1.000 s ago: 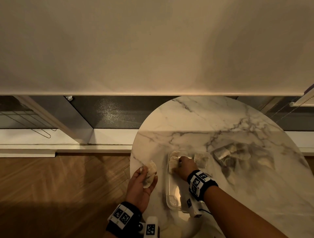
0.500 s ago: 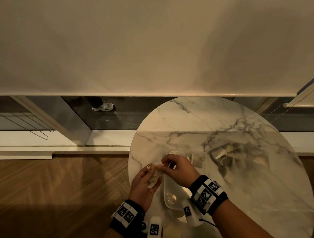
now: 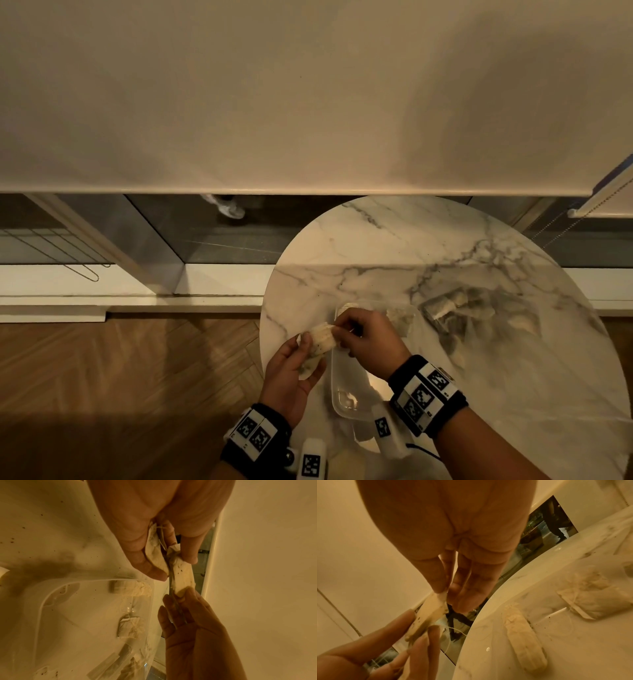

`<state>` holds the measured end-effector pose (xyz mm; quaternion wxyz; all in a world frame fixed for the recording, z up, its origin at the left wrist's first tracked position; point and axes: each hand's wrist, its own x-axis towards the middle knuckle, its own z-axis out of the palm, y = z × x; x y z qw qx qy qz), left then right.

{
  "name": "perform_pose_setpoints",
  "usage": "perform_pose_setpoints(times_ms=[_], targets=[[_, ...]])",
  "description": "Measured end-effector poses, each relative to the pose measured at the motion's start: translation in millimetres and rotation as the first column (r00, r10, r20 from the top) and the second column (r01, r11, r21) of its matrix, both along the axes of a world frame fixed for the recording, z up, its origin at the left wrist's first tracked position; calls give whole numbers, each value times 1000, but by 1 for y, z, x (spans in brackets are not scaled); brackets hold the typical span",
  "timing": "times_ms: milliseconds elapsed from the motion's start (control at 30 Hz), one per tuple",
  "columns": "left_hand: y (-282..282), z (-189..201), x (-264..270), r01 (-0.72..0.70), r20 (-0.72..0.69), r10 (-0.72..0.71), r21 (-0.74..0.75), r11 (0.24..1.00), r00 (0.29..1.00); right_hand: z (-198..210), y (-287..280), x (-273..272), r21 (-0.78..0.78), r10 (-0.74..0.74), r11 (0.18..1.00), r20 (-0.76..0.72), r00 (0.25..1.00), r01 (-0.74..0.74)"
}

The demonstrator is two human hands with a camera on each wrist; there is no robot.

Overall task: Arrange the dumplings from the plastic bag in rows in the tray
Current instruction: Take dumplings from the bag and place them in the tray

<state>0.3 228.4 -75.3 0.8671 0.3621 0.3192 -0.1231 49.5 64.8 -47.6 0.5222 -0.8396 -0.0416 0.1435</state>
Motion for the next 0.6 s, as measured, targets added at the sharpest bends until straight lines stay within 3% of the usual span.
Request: perform_pose_setpoints(times_ms=[233,400,533,600], targets=[[3,-2,-2,-30,-9,30,5,1000,999,21,-5,-2,188,-55,980,-95,994,72],[6,-5,-3,-87,-66,85,-17,996,994,19,-22,0,228,-218,945,-91,972,233],[11,-9,-4,-134,-107,131,-24,991,986,-3,-37,2,32,-321,945,-78,944,324],[14,-11,-4,-149,-111,145,-28,988,983,-17,-45,3,-186,-195,966,-73,978,179]])
